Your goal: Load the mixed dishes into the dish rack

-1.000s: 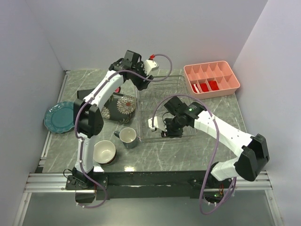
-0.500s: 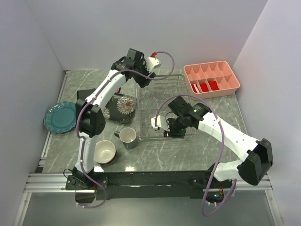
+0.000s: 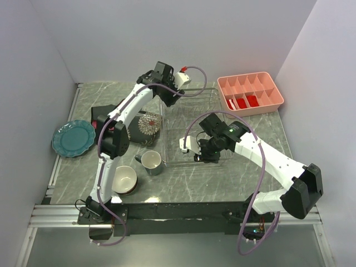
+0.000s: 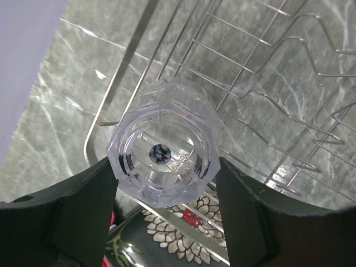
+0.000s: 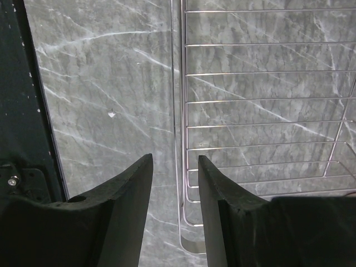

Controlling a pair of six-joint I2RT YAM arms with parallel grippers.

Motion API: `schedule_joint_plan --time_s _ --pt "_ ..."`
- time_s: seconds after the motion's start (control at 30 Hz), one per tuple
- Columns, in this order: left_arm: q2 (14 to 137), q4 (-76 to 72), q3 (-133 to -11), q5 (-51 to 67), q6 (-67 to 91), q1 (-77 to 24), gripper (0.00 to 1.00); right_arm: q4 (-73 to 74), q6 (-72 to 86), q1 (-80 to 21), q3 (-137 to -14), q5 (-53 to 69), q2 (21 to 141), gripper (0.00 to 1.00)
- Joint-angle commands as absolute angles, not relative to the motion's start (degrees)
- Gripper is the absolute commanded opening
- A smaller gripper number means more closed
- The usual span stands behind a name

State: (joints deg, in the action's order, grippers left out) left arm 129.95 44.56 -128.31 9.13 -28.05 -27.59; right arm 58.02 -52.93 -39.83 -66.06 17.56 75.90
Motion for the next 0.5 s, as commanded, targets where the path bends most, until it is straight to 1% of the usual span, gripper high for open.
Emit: schedule_joint_plan --time_s 0.0,0.1,0.2,0.3,0.33,0.4,0.43,0.47 --pt "130.4 45.6 -130.8 10.7 -28.2 -27.9 0.13 57.9 -52.4 -39.3 -66.5 17.6 75.8 0.46" --pt "130.2 44.6 -128.5 10.7 -28.2 -27.9 0.14 57.5 -52.4 -39.3 -66.5 17.8 76.4 0.46" --pt "130.8 44.1 -128.4 9.9 -28.0 -27.9 0.20 57.4 -52.3 -39.2 -66.9 17.8 77.1 0.46" --pt "132.0 44.0 -129.1 9.5 -27.9 -27.9 0.31 57.7 -52.5 -39.3 -67.1 17.7 77.4 0.44" --pt "132.1 43.5 -128.9 9.1 -27.9 -27.9 0.39 57.8 -52.5 -39.3 -67.2 17.8 77.4 0.44" --pt "132.0 41.9 -128.1 8.8 -27.7 -27.9 0.44 58.0 -52.5 -39.2 -67.3 17.6 77.5 0.44" --pt "132.1 41.5 -128.1 8.6 -27.6 -27.9 0.49 58.0 -52.5 -39.3 -67.3 17.7 77.4 0.44" --pt "132.4 41.3 -128.0 8.5 -27.6 -27.9 0.51 57.9 -52.5 -39.2 -67.3 17.5 77.4 0.44"
